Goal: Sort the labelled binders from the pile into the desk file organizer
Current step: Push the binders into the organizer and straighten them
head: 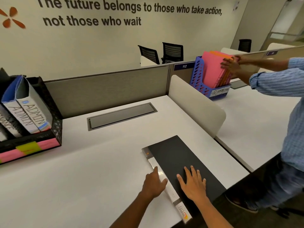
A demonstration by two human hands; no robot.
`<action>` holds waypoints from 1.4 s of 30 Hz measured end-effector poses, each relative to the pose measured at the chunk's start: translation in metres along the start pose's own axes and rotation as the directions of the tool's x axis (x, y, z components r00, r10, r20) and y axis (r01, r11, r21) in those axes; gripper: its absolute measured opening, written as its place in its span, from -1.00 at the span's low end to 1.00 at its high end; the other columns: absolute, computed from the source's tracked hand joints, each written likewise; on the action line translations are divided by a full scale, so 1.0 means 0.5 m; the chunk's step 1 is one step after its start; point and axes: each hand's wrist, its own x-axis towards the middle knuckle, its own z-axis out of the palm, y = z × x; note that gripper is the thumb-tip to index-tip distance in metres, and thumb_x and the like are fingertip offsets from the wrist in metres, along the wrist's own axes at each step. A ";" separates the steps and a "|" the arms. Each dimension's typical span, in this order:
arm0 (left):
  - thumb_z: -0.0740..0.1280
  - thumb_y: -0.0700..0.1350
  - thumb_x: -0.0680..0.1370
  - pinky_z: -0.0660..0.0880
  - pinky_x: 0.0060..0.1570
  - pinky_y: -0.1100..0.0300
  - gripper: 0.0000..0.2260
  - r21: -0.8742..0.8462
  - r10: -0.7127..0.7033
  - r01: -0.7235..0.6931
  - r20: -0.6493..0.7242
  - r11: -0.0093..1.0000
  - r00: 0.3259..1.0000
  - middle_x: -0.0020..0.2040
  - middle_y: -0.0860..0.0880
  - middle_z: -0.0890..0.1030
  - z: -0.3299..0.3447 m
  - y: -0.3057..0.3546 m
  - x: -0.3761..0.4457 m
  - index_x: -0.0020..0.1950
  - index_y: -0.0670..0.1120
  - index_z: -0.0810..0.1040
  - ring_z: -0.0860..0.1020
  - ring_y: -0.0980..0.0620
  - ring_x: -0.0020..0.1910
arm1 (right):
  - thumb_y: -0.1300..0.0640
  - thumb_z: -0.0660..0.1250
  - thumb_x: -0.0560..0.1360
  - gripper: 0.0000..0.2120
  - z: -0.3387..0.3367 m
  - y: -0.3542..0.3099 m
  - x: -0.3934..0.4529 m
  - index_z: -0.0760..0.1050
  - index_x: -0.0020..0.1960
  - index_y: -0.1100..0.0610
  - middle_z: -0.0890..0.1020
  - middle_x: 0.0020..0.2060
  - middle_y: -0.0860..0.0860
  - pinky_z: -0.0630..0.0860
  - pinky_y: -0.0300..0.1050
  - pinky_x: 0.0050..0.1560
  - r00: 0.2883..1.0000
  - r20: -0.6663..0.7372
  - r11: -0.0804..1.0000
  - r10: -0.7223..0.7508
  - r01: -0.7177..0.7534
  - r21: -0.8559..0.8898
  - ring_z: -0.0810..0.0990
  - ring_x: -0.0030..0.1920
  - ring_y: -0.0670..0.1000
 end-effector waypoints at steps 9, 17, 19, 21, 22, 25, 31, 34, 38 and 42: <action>0.47 -0.10 0.49 0.46 0.27 -0.04 -0.32 -0.737 -0.319 0.228 0.017 0.636 0.948 0.46 -0.15 0.34 0.010 0.055 0.004 0.48 -0.02 0.15 0.43 -0.19 0.35 | -0.42 -0.08 0.51 -0.33 -0.009 0.001 0.025 0.14 0.52 -0.12 0.14 0.55 -0.02 0.13 0.29 0.45 0.999 -0.034 0.999 0.000 0.001 0.051 0.09 0.54 0.16; 0.43 -0.20 0.51 0.57 0.16 -0.09 -0.52 -0.889 -0.196 0.273 0.213 0.368 0.957 0.32 -0.20 0.51 -0.018 0.040 0.007 0.38 -0.17 0.37 0.58 -0.20 0.18 | -0.42 -0.09 0.51 -0.36 -0.024 -0.017 0.021 0.22 0.48 -0.17 0.20 0.53 -0.06 0.22 0.28 0.41 1.000 -0.028 0.993 -0.014 0.017 0.114 0.15 0.53 0.17; 0.41 -0.21 0.53 0.62 0.05 -0.02 -0.67 -0.873 -0.162 0.241 0.189 0.425 0.969 0.25 -0.19 0.55 -0.019 0.042 0.007 0.27 -0.20 0.47 0.62 -0.16 0.11 | -0.37 -0.09 0.55 -0.43 -0.037 -0.019 0.020 0.30 0.44 -0.16 0.27 0.50 -0.07 0.25 0.25 0.40 0.999 -0.033 0.985 -0.016 0.021 0.173 0.24 0.50 0.15; 0.39 -0.24 0.53 0.66 -0.11 0.04 -0.75 -0.872 -0.160 0.232 0.180 0.432 0.971 0.21 -0.18 0.56 -0.027 0.039 0.007 0.19 -0.18 0.47 0.63 -0.13 0.04 | -0.35 -0.11 0.56 -0.42 -0.056 -0.021 0.023 0.39 0.38 -0.10 0.41 0.42 -0.05 0.32 0.18 0.36 1.000 -0.025 0.966 0.008 -0.001 0.258 0.39 0.40 0.12; 0.38 -0.24 0.54 0.66 -0.15 0.04 -0.75 -0.876 -0.160 0.233 0.181 0.423 0.970 0.20 -0.18 0.55 -0.033 0.037 0.005 0.18 -0.16 0.45 0.63 -0.13 0.03 | -0.36 -0.13 0.55 -0.39 -0.068 -0.025 0.025 0.44 0.33 -0.08 0.49 0.35 -0.03 0.36 0.13 0.32 1.000 -0.017 0.956 0.018 -0.012 0.293 0.47 0.32 0.09; 0.36 -0.24 0.55 0.63 -0.10 -0.05 -0.70 -0.891 -0.151 0.218 0.170 0.399 0.974 0.21 -0.16 0.51 -0.055 0.032 -0.002 0.25 -0.12 0.40 0.60 -0.16 0.07 | -0.34 -0.10 0.55 -0.42 -0.094 -0.052 0.030 0.51 0.24 -0.04 0.60 0.19 -0.01 0.42 -0.04 0.17 1.000 0.014 0.922 0.004 -0.010 0.388 0.55 0.09 -0.03; 0.36 -0.21 0.56 0.60 -0.03 -0.10 -0.67 -0.913 -0.128 0.060 0.009 0.404 0.992 0.20 -0.11 0.52 -0.121 0.013 -0.016 0.28 -0.09 0.39 0.60 -0.13 0.11 | -0.37 0.06 0.51 -0.56 -0.136 -0.157 0.027 0.52 -0.02 -0.08 0.64 0.04 0.00 0.48 -0.13 0.04 0.999 0.001 0.846 -0.051 0.043 0.532 0.54 -0.10 -0.10; 0.37 -0.20 0.55 0.59 0.04 -0.11 -0.70 -0.891 -0.127 -0.018 -0.085 0.453 0.988 0.17 -0.05 0.54 -0.163 -0.006 -0.029 0.24 -0.04 0.40 0.61 -0.07 0.08 | -0.26 0.16 0.55 -0.56 -0.158 -0.229 0.018 0.49 0.29 -0.04 0.56 0.24 -0.04 0.45 -0.03 0.23 0.993 -0.037 0.816 -0.110 0.111 0.567 0.52 0.23 0.01; 0.37 -0.15 0.56 0.54 0.18 -0.07 -0.74 -0.819 -0.097 -0.149 -0.242 0.555 0.965 0.15 0.04 0.53 -0.224 -0.035 -0.048 0.19 0.02 0.39 0.56 0.02 0.09 | -0.34 0.19 0.46 -0.38 -0.192 -0.367 -0.024 0.37 0.42 -0.05 0.47 0.37 -0.02 0.43 0.03 0.32 0.971 -0.101 0.790 -0.215 0.234 0.567 0.44 0.36 0.05; 0.37 -0.13 0.56 0.53 0.21 0.02 -0.76 -0.724 -0.085 -0.288 -0.431 0.626 0.898 0.13 0.06 0.55 -0.284 -0.061 -0.068 0.18 -0.01 0.40 0.57 0.06 0.07 | -0.47 0.21 0.30 -0.11 -0.217 -0.515 -0.085 0.22 0.50 -0.05 0.35 0.46 0.01 0.40 0.20 0.35 0.934 -0.164 0.745 -0.319 0.354 0.566 0.36 0.43 0.12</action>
